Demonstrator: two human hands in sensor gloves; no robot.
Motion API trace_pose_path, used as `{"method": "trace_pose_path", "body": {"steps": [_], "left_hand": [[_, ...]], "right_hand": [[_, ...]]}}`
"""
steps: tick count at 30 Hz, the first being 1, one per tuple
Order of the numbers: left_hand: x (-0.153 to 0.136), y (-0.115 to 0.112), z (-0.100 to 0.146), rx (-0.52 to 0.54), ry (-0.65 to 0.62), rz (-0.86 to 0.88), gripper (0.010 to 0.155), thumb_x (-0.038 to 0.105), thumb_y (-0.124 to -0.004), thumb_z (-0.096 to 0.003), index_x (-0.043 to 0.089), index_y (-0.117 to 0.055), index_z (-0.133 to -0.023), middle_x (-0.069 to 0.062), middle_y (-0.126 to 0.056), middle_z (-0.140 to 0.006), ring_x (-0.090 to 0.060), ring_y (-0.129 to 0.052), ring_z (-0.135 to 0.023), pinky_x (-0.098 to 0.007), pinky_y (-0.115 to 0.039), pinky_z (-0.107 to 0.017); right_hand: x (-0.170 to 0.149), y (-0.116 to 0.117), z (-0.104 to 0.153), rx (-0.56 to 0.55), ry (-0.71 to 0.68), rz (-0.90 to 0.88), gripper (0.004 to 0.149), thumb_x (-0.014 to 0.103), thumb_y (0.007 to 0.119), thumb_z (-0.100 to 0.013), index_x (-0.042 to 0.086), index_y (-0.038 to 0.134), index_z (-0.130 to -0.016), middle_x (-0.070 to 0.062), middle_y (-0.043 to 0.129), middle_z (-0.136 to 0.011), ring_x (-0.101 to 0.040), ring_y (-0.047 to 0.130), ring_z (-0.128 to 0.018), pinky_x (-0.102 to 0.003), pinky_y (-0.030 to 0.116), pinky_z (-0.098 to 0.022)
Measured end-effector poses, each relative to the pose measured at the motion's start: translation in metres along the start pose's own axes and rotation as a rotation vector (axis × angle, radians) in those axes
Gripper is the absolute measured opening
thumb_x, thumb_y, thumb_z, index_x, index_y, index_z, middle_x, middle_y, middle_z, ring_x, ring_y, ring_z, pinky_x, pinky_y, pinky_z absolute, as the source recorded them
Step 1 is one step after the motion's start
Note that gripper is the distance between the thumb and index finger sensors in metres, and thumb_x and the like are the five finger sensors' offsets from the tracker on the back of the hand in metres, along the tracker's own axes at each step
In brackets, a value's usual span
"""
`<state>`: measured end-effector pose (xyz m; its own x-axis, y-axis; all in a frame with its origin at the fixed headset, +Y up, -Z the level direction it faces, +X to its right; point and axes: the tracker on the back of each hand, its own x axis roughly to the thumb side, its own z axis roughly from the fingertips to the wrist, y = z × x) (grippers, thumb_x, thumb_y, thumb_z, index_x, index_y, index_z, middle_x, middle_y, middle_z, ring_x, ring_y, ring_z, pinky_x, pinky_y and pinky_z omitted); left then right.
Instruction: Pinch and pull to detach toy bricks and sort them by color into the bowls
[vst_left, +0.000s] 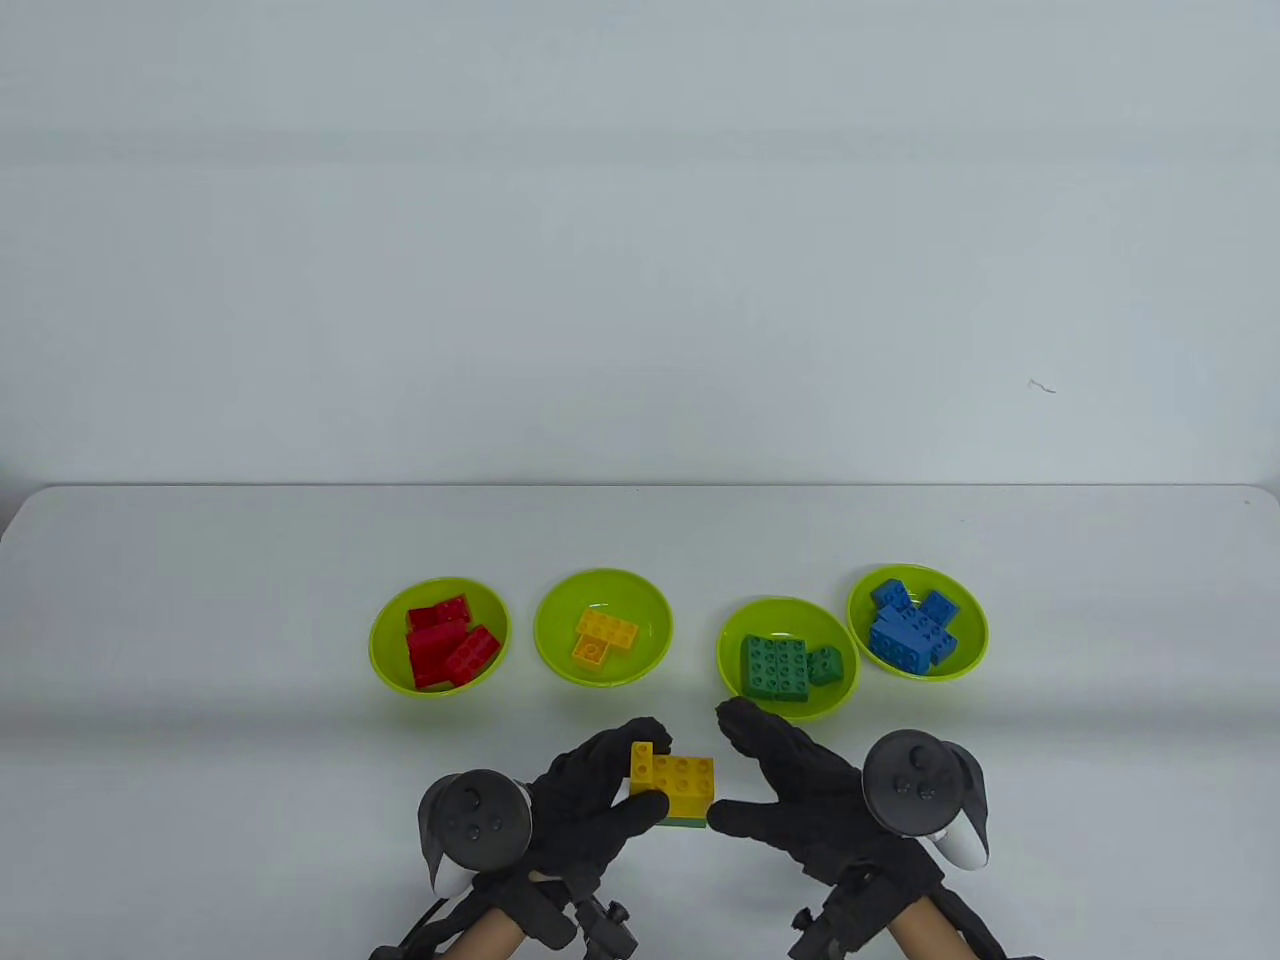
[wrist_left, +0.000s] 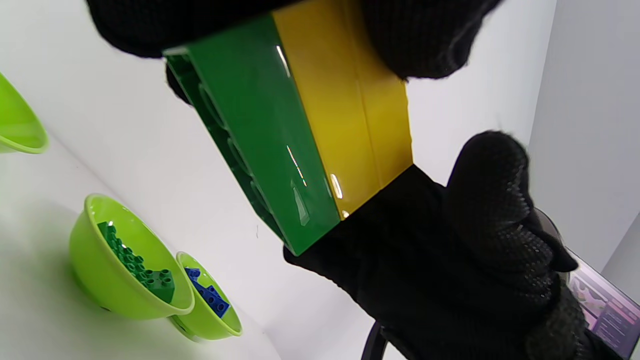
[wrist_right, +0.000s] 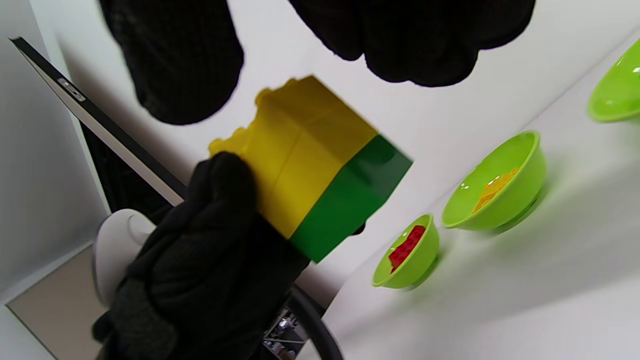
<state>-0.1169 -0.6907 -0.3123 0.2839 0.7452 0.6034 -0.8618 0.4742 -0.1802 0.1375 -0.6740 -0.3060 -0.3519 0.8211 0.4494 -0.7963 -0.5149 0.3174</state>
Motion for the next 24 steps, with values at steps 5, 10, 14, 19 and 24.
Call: {"method": "trace_pose_path", "body": {"steps": [5,10,14,19,24], "left_hand": [[0.007,-0.004,0.000,-0.014,-0.024,0.001,0.068,0.039,-0.074,-0.0473,-0.001,-0.061,-0.101,-0.027,-0.076,-0.093,-0.043,-0.084,-0.081,-0.058,-0.066,-0.062],[0.008,-0.006,0.000,-0.029,-0.028,0.019,0.068,0.039,-0.074,-0.0473,0.000,-0.061,-0.101,-0.027,-0.077,-0.093,-0.043,-0.084,-0.081,-0.058,-0.067,-0.062],[0.009,-0.009,0.000,-0.056,-0.033,0.020,0.069,0.040,-0.074,-0.0478,-0.001,-0.060,-0.102,-0.027,-0.076,-0.094,-0.044,-0.083,-0.082,-0.059,-0.066,-0.062],[0.016,-0.002,-0.001,-0.044,-0.084,-0.055,0.074,0.043,-0.075,-0.0483,-0.001,-0.055,-0.104,-0.029,-0.071,-0.097,-0.045,-0.079,-0.086,-0.060,-0.063,-0.064],[0.023,-0.001,-0.002,-0.048,-0.105,-0.055,0.066,0.041,-0.072,-0.0501,0.001,-0.063,-0.102,-0.027,-0.078,-0.092,-0.043,-0.084,-0.081,-0.059,-0.066,-0.063]], "right_hand": [[-0.001,0.014,0.003,-0.016,-0.030,-0.025,0.079,0.044,0.082,-0.050,0.002,0.052,-0.110,-0.026,0.063,-0.108,-0.049,0.070,-0.094,-0.060,0.055,-0.071],[-0.002,0.017,0.007,-0.118,-0.045,-0.013,0.065,0.038,0.083,-0.050,0.006,0.063,-0.103,-0.021,0.076,-0.098,-0.043,0.082,-0.084,-0.057,0.062,-0.066],[-0.002,0.017,0.012,-0.156,-0.069,0.033,0.062,0.038,0.083,-0.049,0.006,0.066,-0.100,-0.019,0.080,-0.094,-0.041,0.085,-0.080,-0.056,0.065,-0.064],[-0.001,0.015,0.015,-0.163,-0.068,0.065,0.062,0.038,0.083,-0.049,0.006,0.068,-0.100,-0.020,0.081,-0.093,-0.041,0.086,-0.079,-0.056,0.066,-0.064],[0.000,0.015,0.015,-0.151,-0.075,0.062,0.061,0.037,0.084,-0.048,0.007,0.069,-0.099,-0.019,0.082,-0.092,-0.041,0.086,-0.079,-0.056,0.066,-0.064]]}}
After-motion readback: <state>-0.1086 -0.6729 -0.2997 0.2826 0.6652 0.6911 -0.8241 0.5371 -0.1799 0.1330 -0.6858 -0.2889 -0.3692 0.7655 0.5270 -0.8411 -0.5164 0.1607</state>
